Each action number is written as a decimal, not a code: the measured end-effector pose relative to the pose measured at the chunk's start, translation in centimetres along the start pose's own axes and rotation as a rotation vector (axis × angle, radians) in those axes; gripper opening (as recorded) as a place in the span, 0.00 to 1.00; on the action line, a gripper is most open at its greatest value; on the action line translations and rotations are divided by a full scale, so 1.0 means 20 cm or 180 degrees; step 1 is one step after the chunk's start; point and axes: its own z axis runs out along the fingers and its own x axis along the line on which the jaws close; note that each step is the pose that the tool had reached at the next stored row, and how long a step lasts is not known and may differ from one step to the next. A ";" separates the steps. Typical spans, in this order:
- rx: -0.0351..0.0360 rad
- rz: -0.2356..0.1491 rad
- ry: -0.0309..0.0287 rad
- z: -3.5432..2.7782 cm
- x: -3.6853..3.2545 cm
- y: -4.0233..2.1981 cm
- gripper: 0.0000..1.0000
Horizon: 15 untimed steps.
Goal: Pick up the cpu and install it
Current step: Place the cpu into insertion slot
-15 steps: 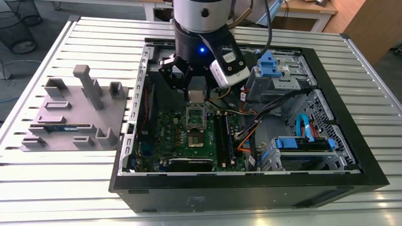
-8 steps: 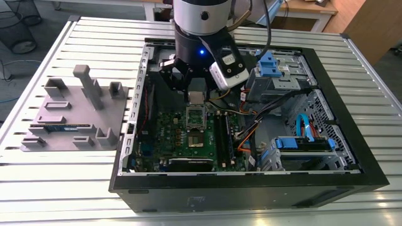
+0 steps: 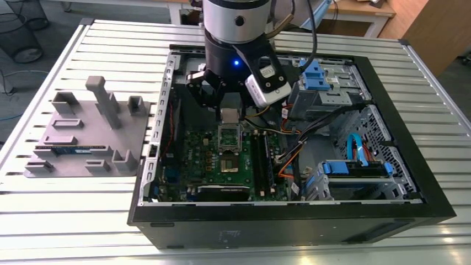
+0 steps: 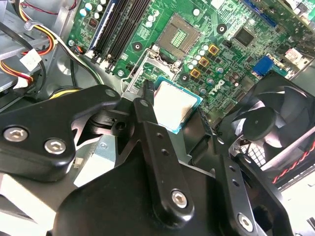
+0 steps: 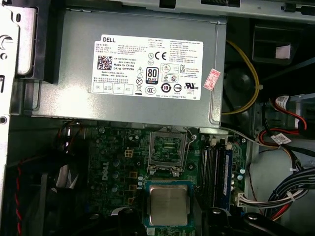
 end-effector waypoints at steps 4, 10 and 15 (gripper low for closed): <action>-0.0001 0.0000 -0.0001 0.005 0.000 0.000 0.47; 0.0000 0.0000 0.0000 0.020 0.001 -0.001 0.47; 0.0000 0.0000 0.0000 0.036 0.001 -0.001 0.47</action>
